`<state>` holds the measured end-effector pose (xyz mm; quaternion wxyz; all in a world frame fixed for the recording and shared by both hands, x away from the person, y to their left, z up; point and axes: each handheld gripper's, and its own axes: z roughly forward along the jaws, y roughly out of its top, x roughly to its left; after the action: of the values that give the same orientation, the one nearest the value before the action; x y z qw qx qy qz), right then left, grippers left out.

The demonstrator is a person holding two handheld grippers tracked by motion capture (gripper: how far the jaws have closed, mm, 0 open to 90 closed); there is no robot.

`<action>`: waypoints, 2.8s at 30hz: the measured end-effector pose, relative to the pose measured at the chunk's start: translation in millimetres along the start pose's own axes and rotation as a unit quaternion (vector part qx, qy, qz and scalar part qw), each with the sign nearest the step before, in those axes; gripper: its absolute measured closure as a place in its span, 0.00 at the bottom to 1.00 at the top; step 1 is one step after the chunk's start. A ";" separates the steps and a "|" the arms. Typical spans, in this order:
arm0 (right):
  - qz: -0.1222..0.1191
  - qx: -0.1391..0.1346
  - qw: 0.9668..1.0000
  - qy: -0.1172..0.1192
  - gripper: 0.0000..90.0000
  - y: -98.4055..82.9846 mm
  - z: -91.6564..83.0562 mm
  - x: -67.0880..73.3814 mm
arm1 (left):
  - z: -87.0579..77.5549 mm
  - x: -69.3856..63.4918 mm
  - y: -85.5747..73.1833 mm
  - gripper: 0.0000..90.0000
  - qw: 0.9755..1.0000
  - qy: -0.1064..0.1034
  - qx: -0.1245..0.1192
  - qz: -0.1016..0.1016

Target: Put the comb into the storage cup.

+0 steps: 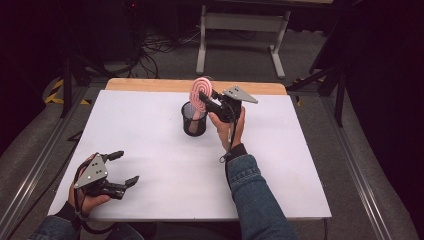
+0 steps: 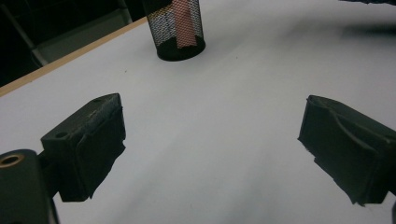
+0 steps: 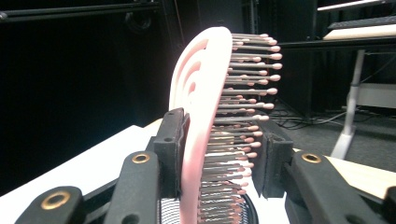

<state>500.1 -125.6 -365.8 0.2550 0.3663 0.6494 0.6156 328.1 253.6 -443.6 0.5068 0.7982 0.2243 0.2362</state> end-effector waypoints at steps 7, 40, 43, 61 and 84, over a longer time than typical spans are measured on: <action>0.001 0.003 1.000 -0.021 0.64 -1.7 -1.1 -9.9 | 0.5 -0.3 -0.3 0.09 1.000 -0.001 0.001 0.001; 0.029 0.028 0.998 -0.046 0.60 -14.1 -1.0 -27.3 | 1.7 -1.4 -0.6 0.09 1.000 -0.003 0.004 0.001; 0.029 0.033 0.998 -0.046 0.57 -14.5 -0.9 -28.8 | 1.8 -1.1 -0.7 0.09 1.000 -0.003 0.006 0.003; 0.022 0.046 0.998 -0.043 0.40 -16.2 -2.3 -34.6 | 3.4 -1.2 -1.4 0.09 1.000 -0.003 0.010 0.003; -0.018 0.065 0.996 -0.064 0.03 -13.4 -4.8 -27.3 | 4.3 -2.0 -1.3 0.10 1.000 -0.004 0.012 0.005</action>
<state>510.6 -149.8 -381.8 0.2829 0.4094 0.6765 0.5429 329.0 249.9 -446.8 0.4967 0.8062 0.2212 0.2330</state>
